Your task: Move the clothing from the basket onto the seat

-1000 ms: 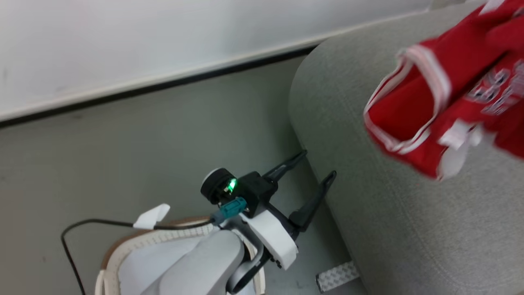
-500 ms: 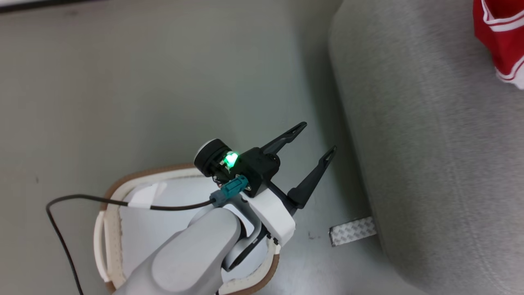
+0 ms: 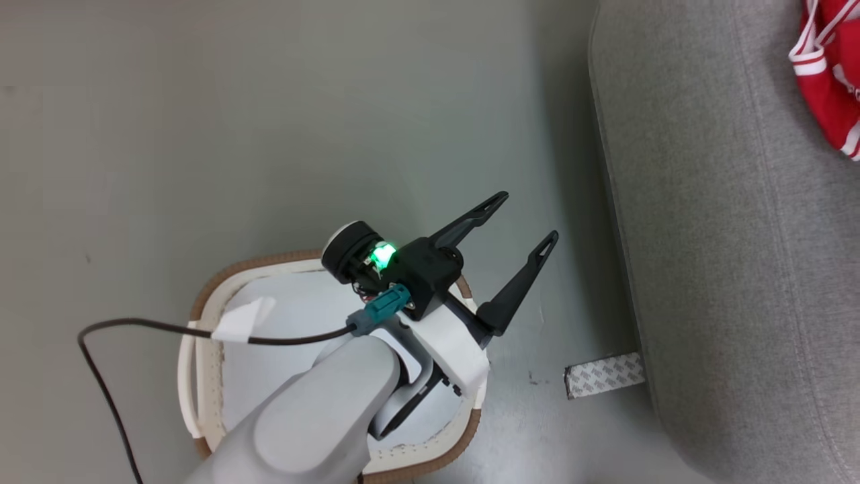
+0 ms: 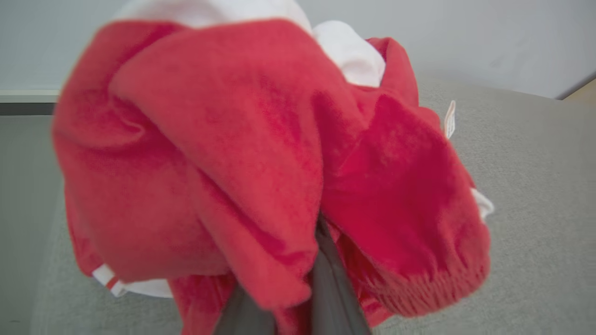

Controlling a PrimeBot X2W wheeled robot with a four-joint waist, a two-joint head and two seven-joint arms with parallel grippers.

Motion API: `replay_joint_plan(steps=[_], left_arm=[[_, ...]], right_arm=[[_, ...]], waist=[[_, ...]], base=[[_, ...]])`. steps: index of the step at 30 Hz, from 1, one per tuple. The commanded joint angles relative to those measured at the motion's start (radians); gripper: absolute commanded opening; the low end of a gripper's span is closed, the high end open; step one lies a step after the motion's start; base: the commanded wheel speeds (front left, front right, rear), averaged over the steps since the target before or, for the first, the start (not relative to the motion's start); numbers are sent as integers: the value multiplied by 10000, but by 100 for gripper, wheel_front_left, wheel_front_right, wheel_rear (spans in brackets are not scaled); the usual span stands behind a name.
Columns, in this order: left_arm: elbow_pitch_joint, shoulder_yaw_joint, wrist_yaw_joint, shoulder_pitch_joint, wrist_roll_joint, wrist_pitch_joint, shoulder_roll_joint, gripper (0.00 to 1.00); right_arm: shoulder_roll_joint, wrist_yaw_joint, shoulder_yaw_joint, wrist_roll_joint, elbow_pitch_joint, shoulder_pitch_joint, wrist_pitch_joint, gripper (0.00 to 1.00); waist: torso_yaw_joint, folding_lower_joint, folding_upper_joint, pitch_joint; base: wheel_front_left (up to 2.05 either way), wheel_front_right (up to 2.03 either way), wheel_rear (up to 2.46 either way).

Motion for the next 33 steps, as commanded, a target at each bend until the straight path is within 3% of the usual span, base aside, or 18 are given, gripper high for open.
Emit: replay_joint_plan(steps=[1, 3, 11, 18, 26, 33], left_arm=[[96, 33, 15, 55, -64, -87, 50, 100], [157, 47, 27, 171, -132, -181, 63, 100], [545, 356, 74, 917, -589, -614, 66, 100], [382, 1355, 480, 1934, -1077, -794, 313, 100], [-478, 3165, 1012, 3360, -1270, -779, 696, 100], [-787, 4588, 1352, 4629, -1312, -780, 855, 100]], right_arm=[[-199, -22, 279, 152, 121, -27, -120, 16], [-250, -22, 699, 313, 149, -77, -200, 100], [-709, -22, 2628, 446, -225, -103, -223, 100], [-1164, -22, 3618, 420, -1397, -237, -1075, 100], [-828, -22, 3304, 734, -2977, 520, -1956, 100], [-59, -22, 1990, 4, -3883, 2371, -2143, 100]], waist=[[-2, -1, 0, -220], [-36, -1, 0, -480], [-141, -1, 0, -2438], [7, -1, 0, -4371], [505, -1, 0, -5829], [1032, -1, 0, -6397]], base=[[0, 0, 0], [0, 0, 0], [0, 0, 0], [0, 0, 0], [0, 0, 0], [0, 0, 0]])
